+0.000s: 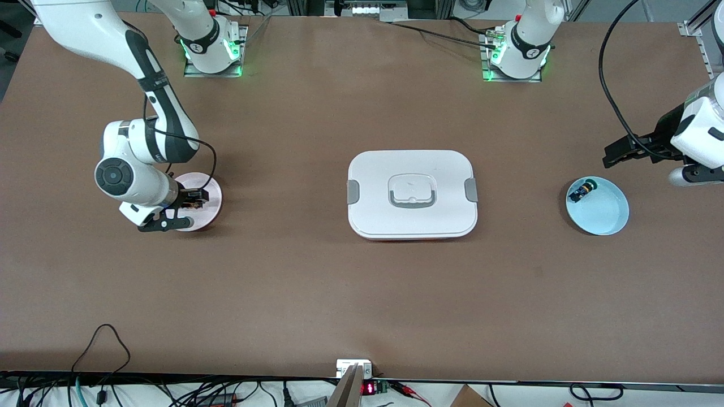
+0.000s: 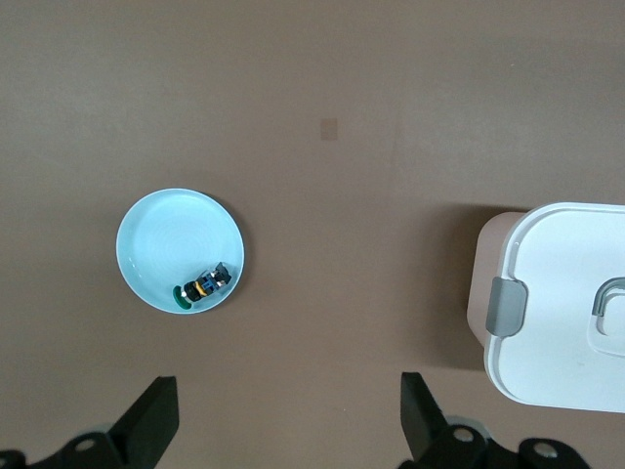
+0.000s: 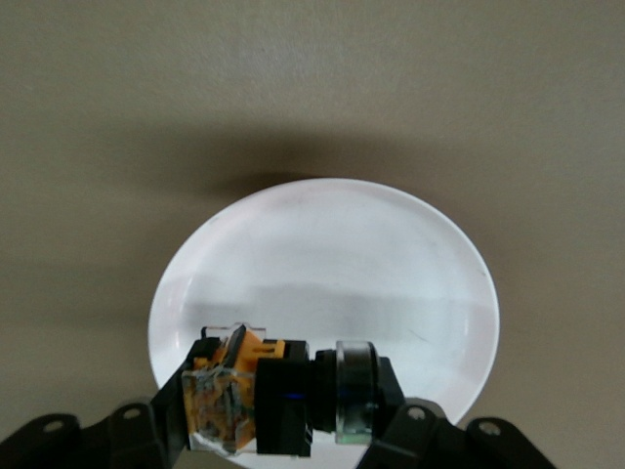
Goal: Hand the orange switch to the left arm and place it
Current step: 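Lower the right gripper and close it on the orange switch, then lift the orange switch with the right gripper and rotate it sideways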
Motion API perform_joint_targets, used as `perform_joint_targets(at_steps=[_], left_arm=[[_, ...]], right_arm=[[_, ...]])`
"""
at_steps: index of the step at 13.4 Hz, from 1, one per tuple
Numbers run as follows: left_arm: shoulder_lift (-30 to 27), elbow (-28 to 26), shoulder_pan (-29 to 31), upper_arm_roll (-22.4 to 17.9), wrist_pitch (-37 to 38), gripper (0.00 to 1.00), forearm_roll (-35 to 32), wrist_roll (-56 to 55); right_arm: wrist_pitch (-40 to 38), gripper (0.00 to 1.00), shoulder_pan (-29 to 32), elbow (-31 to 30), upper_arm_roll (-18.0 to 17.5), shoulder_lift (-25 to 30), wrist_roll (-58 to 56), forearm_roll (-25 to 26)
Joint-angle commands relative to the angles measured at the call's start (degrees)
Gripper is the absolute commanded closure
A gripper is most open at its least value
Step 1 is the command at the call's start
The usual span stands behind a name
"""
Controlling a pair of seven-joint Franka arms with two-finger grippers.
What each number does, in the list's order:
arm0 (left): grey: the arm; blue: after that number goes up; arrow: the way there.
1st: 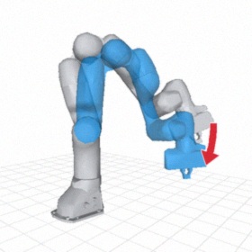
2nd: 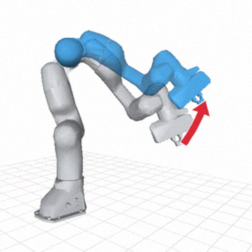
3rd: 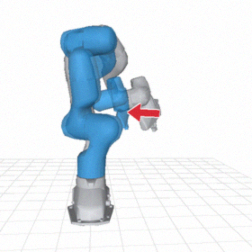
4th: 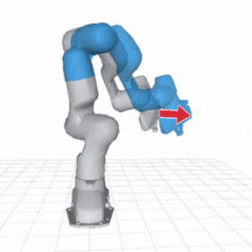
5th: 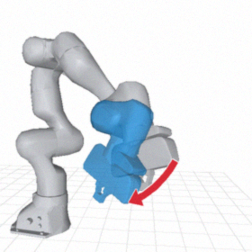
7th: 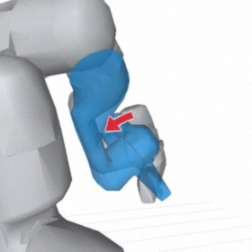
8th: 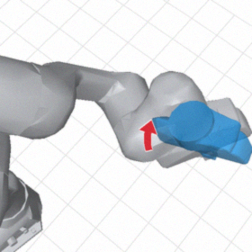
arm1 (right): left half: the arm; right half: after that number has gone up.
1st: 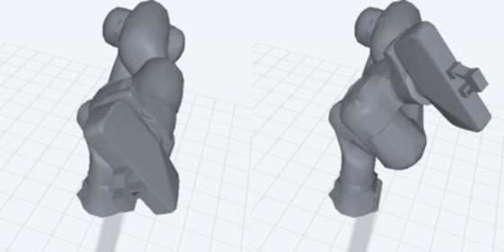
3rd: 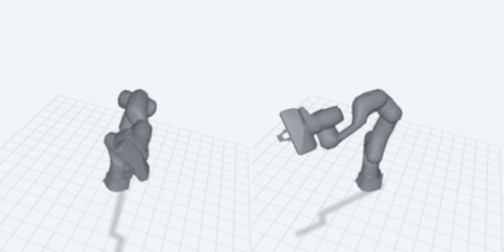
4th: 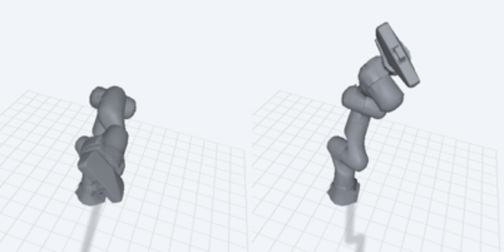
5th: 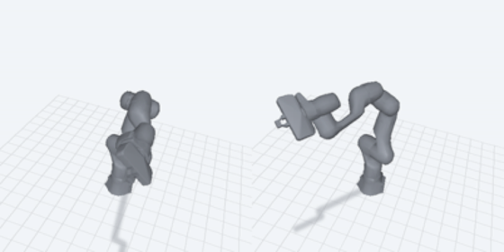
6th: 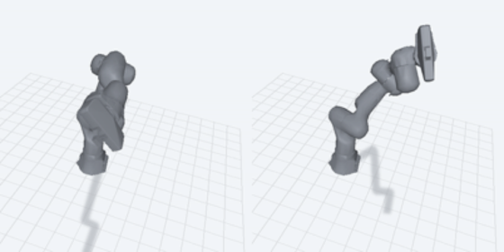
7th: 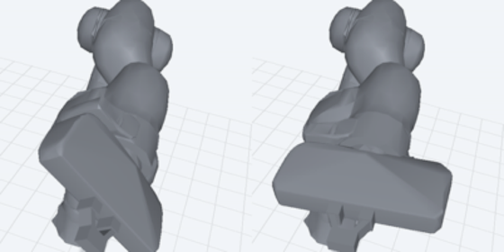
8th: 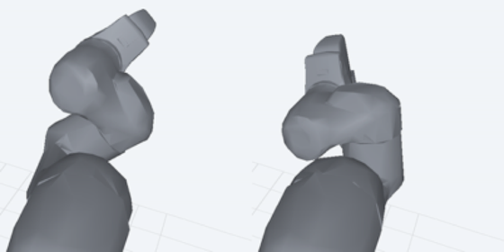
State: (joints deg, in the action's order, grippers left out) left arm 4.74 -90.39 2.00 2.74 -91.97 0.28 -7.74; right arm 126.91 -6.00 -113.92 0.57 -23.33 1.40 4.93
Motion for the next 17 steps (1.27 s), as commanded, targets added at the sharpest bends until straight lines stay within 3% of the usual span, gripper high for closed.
perform_joint_targets(at_steps=[1,8,11,17], left_arm=[[0.80,1.80,-0.06,0.16,0.83,0.00,-0.37,-0.78],[0.80,1.88,-0.06,0.16,0.83,0.00,-0.37,-0.78],[0.80,1.88,-0.15,0.07,0.83,0.00,-0.37,-0.78],[0.80,1.88,-0.15,0.16,0.83,0.00,-0.46,-0.78]], right_arm=[[-4.11,0.52,-0.07,2.29,-1.19,2.49,-0.43,-0.45],[-19.93,0.52,-0.33,14.59,-3.30,3.91,-1.22,-4.49],[-22.66,0.52,-0.33,17.23,-3.30,4.08,-2.80,-4.93],[-29.08,0.55,-2.25,23.30,-3.30,4.96,-11.33,-10.55]])
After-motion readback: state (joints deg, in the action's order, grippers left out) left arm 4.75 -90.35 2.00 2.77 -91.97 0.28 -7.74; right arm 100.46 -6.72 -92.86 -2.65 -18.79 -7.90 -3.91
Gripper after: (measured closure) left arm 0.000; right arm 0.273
